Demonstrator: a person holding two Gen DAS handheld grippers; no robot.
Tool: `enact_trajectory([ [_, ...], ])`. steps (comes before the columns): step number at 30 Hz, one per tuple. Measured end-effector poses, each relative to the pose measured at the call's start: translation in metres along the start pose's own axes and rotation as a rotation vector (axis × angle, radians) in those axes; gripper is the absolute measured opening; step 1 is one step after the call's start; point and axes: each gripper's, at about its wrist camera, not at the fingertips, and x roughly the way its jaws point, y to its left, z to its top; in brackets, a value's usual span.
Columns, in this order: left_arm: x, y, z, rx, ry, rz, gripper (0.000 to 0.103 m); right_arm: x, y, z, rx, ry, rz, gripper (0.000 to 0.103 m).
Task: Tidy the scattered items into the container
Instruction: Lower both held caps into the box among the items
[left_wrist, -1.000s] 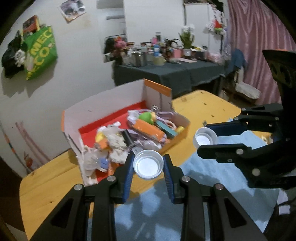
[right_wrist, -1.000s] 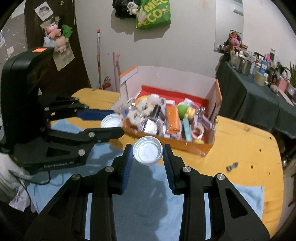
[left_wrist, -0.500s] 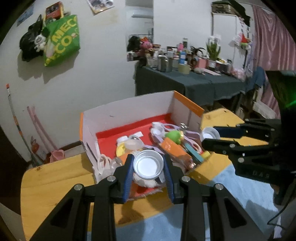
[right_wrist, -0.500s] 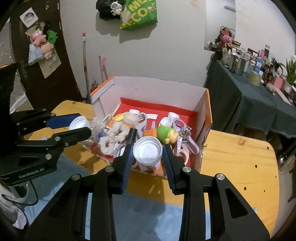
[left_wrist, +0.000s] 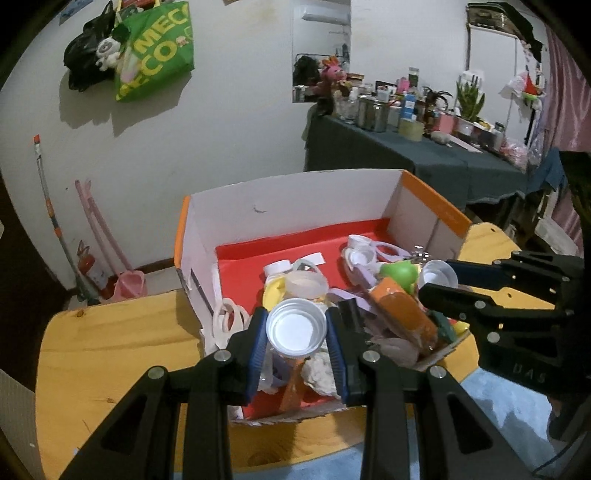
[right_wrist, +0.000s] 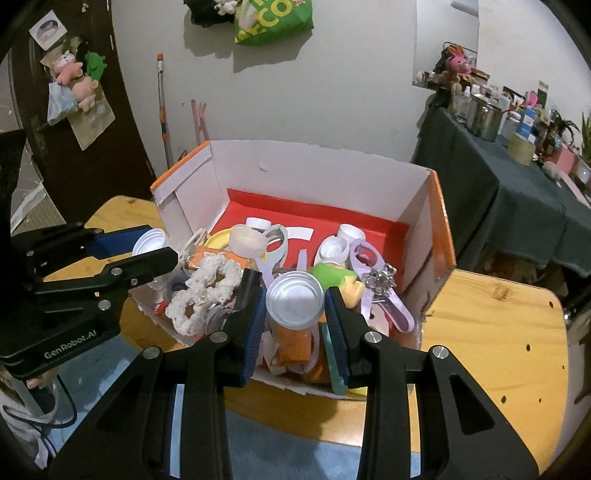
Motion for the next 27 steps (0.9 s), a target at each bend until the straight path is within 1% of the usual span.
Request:
enact_trajectory([
  [5, 0.009, 0.002, -0.001, -0.014, 0.004, 0.025, 0.033, 0.012, 0.004, -0.001, -0.004, 0.015, 0.004, 0.031],
  [13, 0.022, 0.005, -0.006, -0.024, 0.029, 0.03, 0.033, 0.024, 0.003, -0.003, -0.005, 0.033, 0.006, 0.031],
  [27, 0.034, 0.007, -0.011, -0.031, 0.052, 0.034, 0.033, 0.033, 0.002, -0.005, -0.009, 0.051, -0.002, 0.031],
])
